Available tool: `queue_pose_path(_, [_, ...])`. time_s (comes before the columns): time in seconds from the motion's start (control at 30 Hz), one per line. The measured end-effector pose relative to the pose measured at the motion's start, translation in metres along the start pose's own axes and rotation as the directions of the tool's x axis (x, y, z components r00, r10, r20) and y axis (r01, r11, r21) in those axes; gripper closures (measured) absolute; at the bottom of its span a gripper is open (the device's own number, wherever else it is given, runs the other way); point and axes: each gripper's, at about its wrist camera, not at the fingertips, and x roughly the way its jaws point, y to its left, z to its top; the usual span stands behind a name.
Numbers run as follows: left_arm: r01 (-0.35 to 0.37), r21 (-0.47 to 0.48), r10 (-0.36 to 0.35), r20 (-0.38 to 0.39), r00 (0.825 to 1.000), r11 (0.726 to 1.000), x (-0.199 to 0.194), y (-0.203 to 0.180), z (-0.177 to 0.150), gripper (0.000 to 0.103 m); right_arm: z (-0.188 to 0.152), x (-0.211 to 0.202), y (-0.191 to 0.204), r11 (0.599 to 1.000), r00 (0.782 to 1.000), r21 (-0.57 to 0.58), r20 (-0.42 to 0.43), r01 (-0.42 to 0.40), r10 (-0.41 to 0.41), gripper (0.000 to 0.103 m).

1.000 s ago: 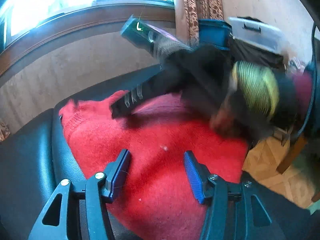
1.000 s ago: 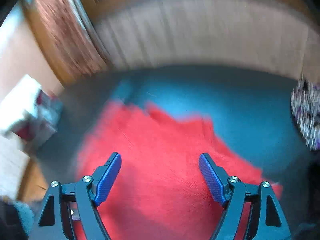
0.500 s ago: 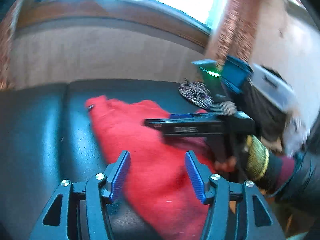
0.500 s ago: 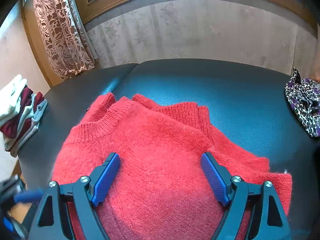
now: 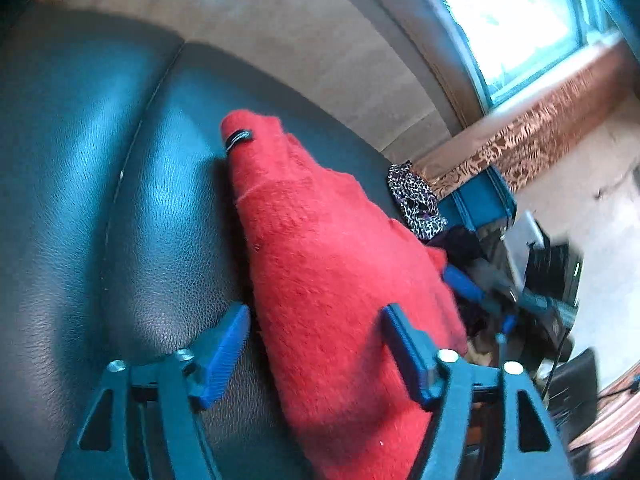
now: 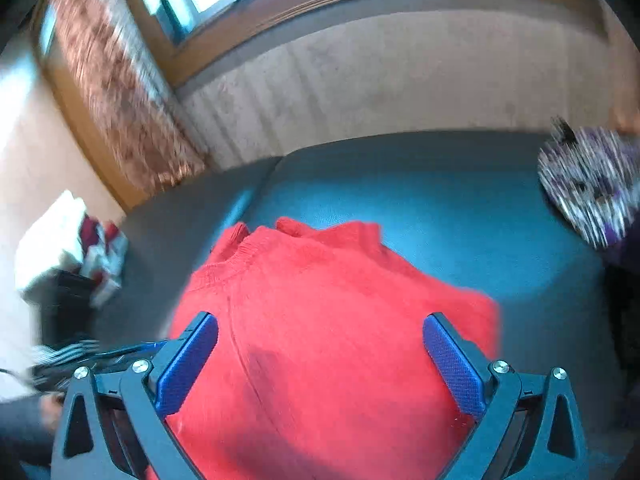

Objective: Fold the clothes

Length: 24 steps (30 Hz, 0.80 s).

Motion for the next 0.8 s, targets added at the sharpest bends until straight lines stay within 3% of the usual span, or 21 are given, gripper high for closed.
queue_pose_path(0.17, [0.037,-0.026,-0.037,0.008,0.999,0.999,0.023,0.003,0.014,0.025,-0.025,-0.010,-0.053,0.985,0.997,0.166,-0.063,-0.041,0.052,0.000])
queue_pose_path(0.3, [0.028,0.005,-0.028,0.003,1.000,1.000,0.045,-0.007,0.023,0.022,-0.036,0.017,-0.046,0.982,0.984,0.157,-0.126,-0.106,0.126,0.000])
queue_pose_path(0.4, [0.010,0.036,-0.009,-0.033,0.999,0.999,0.054,-0.015,0.025,0.022,-0.040,0.034,-0.026,0.994,0.989,0.087,-0.130,-0.063,0.074,0.000])
queue_pose_path(0.43, [0.004,0.055,-0.001,-0.050,0.999,0.998,0.055,-0.016,0.024,0.025,-0.042,0.034,-0.022,0.996,0.993,0.079,-0.109,-0.041,0.050,0.000])
queue_pose_path(0.47, [0.005,0.055,-0.002,-0.056,0.998,0.998,0.053,-0.012,0.023,0.036,-0.044,0.035,-0.020,0.997,0.995,0.077,-0.097,-0.029,0.037,0.000])
queue_pose_path(0.57, [0.015,0.019,-0.014,-0.050,0.999,1.000,0.043,-0.003,0.022,0.053,-0.044,0.037,-0.008,0.999,0.991,0.032,-0.135,0.019,-0.014,0.001])
queue_pose_path(0.63, [-0.009,0.027,0.010,-0.020,1.000,1.000,0.032,-0.006,0.020,0.057,-0.046,0.035,0.006,1.000,0.989,0.014,-0.145,0.028,-0.026,0.019])
queue_pose_path(0.8, [-0.036,0.029,0.033,0.116,0.993,0.999,-0.034,-0.001,0.019,0.062,-0.059,0.045,0.040,0.996,0.985,0.066,-0.157,-0.061,0.071,0.030])
